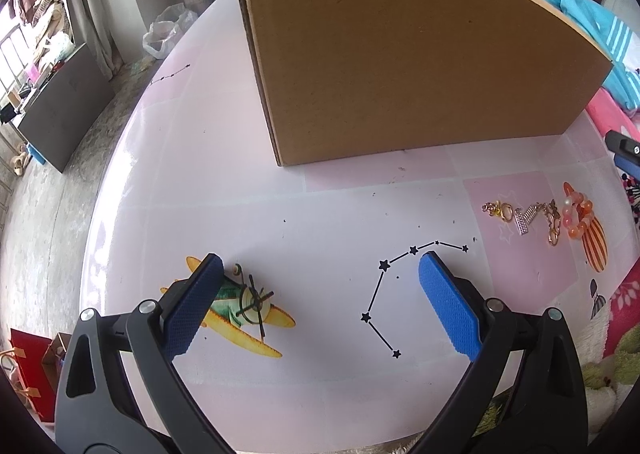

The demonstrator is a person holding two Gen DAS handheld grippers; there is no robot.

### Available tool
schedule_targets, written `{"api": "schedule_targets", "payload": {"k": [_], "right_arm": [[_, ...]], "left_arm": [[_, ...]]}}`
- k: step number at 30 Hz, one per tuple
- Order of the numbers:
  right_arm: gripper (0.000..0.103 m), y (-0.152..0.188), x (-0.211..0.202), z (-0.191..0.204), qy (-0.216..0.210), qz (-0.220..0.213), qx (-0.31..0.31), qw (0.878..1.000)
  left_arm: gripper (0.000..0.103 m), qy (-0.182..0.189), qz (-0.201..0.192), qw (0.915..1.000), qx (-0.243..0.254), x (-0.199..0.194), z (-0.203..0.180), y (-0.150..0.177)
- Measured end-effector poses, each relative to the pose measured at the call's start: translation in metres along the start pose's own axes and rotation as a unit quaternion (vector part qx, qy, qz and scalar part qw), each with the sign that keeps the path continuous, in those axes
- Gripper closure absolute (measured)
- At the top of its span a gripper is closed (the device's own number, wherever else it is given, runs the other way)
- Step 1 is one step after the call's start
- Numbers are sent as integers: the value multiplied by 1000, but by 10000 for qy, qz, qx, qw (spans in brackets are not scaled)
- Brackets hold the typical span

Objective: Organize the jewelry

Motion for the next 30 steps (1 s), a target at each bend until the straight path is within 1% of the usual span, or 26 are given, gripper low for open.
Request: {"api": "schedule_targets", "payload": {"k": [3,6,15,30], "right_arm": [[7,0,-10,10,-20,-145,-62,9999],[7,4,-18,19,-241,-195,-54,9995],[7,9,-28,37,-396,-250,-60,9989],[7,11,-33,40,-478,-287,-67,9984]], "left_arm": [[8,26,-60,10000,37,-1,0,1],[8,43,-108,9999,64,-1,1,2],[8,68,-178,9998,96,-3,4,4],[8,50,-211,9997,77,-7,0,6]]}}
Point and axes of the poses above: each gripper's, at about its wrist camera, not at the fingertips, and x roughly the way its jaws point, z to its left, y to its underside, the point moved 4 cm from there along x, roughly the way its jaws point
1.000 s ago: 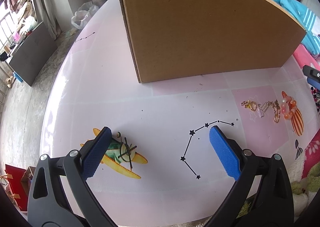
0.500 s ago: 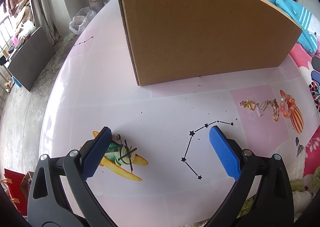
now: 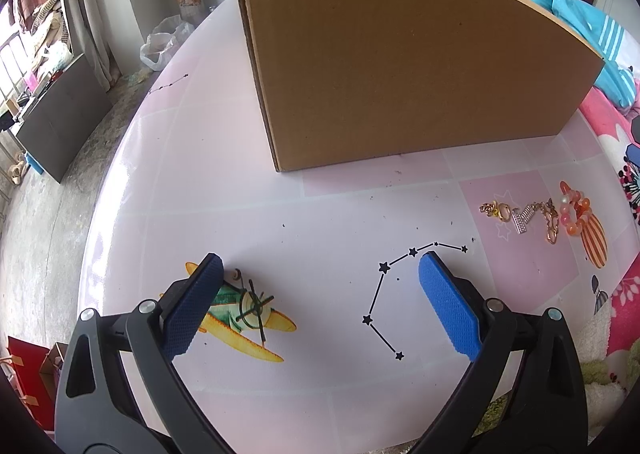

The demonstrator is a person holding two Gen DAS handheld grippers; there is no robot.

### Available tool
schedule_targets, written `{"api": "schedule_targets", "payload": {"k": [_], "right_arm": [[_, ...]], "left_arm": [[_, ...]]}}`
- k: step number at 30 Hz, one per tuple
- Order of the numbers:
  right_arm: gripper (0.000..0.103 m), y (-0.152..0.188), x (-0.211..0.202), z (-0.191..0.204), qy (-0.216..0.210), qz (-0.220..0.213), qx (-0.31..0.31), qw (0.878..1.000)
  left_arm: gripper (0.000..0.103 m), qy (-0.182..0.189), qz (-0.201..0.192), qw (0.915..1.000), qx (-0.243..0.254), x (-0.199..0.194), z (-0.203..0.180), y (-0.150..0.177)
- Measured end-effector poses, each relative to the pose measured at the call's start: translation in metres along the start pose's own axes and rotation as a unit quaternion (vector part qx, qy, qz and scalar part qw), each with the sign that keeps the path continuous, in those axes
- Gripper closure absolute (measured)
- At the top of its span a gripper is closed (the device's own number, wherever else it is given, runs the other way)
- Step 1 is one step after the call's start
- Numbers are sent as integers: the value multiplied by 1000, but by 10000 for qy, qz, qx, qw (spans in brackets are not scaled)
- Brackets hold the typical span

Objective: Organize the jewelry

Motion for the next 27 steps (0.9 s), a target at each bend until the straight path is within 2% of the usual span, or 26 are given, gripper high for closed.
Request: {"api": "schedule_targets", "payload": {"k": [27], "right_arm": [[7,3,-7,-4,23,-45,-48,10000]], "left_arm": [[8,24,-30,10000,32,0,1,0]]}}
Point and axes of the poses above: each gripper's, at about its wrist camera, not at the fingertips, and x roughly the way its jaws point, z to its left, y to its underside, the point moved 4 cm from there along x, roughly the way its jaws point
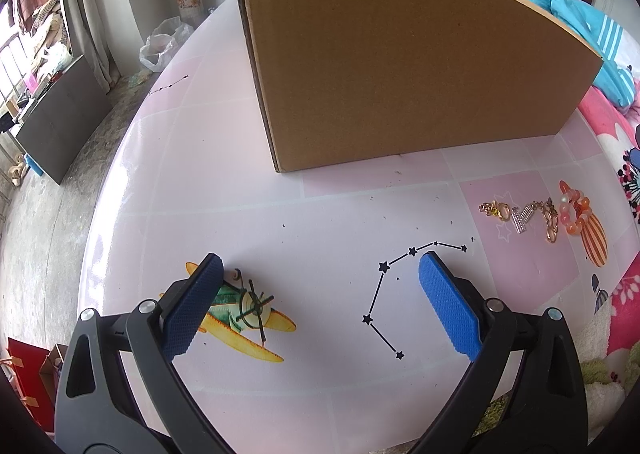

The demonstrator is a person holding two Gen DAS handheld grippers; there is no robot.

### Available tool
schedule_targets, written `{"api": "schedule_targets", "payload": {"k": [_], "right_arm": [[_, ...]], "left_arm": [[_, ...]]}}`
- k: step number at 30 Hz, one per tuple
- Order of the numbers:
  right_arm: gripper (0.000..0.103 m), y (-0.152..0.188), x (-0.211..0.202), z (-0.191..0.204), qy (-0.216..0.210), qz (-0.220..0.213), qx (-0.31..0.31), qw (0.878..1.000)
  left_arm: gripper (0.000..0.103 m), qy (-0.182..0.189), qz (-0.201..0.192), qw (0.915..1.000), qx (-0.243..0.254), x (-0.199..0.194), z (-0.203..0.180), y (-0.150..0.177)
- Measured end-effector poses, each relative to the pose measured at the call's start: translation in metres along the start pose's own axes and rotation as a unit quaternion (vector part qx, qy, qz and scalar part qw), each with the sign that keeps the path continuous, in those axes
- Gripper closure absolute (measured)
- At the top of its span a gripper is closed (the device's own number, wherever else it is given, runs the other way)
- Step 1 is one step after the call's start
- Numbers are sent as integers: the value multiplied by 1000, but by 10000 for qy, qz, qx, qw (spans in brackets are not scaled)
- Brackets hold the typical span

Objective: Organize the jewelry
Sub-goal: 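Lower both tools toward the gold chain charm on the table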

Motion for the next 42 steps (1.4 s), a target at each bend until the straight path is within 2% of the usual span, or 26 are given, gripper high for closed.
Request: {"api": "schedule_targets", "payload": {"k": [3,6,11,13,15,17,20,24,28,30,36,42], "right_arm": [[7,4,-9,-5,77,-59,-20,10000],[7,8,-21,-13,121,-139,-36,9998],[12,20,-22,-12,33,101,-208,9997],[15,23,-22,-4,-12,157,-361,9992],[18,26,-22,5,-87,176,-513,9985],[20,29,-20,16,-232,226,-636,9974],[30,35,-11,27,-325,378,-789,9956],[49,43,5,36,-501,664,-796,9933],[69,51,23,46,-736,984,-813,9891],[72,55,29,52,-760,1066,-934,9870],[84,64,39,68,-778,1221,-1265,9813],[84,70,48,71,-617,1359,-1409,9787]], "left_arm": [[8,33,-117,9999,18,-7,-3,3],[8,232,-424,9988,-99,-21,-2,2],[9,631,-897,9940,1,-45,-13,5],[14,783,-990,9919,136,-51,-21,6],[22,931,-1011,9901,275,-54,-32,8],[26,1066,-985,9882,494,-54,-47,9],[33,1195,-947,9852,781,-49,-62,10],[44,1317,-879,9802,1190,-39,-82,9],[59,1212,-809,9765,1586,-26,-94,7],[62,1190,-803,9746,1718,-24,-96,6],[72,1318,-694,9749,1655,-19,-88,4],[76,1658,-580,9763,1262,-16,-82,4]]}}
Point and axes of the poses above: each gripper's, at about its wrist camera, not at the fingertips, and x roughly the way its jaws point, z to its left, y to its underside, the point moved 4 cm from there along x, roughly the way its jaws point
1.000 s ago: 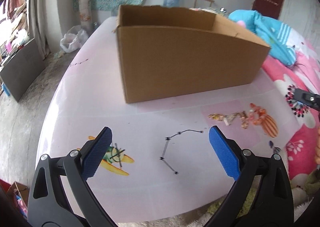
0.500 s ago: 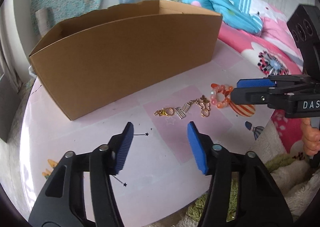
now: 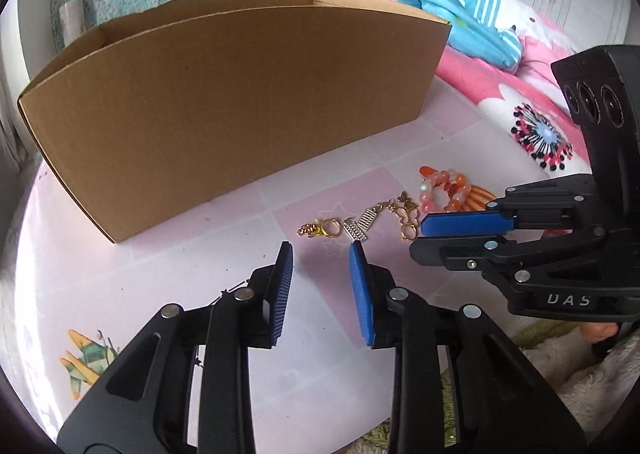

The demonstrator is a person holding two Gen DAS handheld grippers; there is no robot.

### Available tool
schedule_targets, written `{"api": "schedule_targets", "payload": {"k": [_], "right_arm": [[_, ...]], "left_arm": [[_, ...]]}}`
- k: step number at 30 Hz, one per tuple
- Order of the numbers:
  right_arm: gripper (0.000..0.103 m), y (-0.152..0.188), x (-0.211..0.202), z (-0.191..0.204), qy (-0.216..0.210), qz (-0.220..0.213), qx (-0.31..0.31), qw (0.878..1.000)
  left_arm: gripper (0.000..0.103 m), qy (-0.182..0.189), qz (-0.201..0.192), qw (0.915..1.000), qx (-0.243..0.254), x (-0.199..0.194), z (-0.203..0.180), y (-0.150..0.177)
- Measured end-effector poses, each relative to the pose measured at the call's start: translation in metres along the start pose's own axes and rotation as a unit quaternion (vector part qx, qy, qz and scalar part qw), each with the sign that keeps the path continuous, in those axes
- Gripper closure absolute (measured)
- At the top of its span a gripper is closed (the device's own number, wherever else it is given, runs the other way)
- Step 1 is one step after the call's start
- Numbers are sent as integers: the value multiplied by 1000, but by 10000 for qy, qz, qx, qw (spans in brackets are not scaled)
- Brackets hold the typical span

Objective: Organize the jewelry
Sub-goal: 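Lower both tools toward the gold chain charm on the table, then close the left tool on the small gold ring while the right tool hovers beside it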

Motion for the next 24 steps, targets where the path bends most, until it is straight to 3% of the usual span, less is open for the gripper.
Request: {"api": "schedule_targets", "payload": {"k": [13,16,24], "right_arm": [[84,-10,7,15,444,29,-796,9958],[90,-9,7,19,521,56,-967,9939],[91,-5,1,17,403,53,-781,9961]], "left_arm": [[76,33,16,10000,93,5,-5,2],[76,34,11,10000,91,6,-5,2],[79,27,-90,9997,207,1,-7,-2]]}}
Point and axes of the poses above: each gripper's, at about its wrist camera, not at the fingertips, and x roughly the way its jaws point, z to its left, y to its underside, the point moved 4 cm from there along x, roughly the way its jaws point
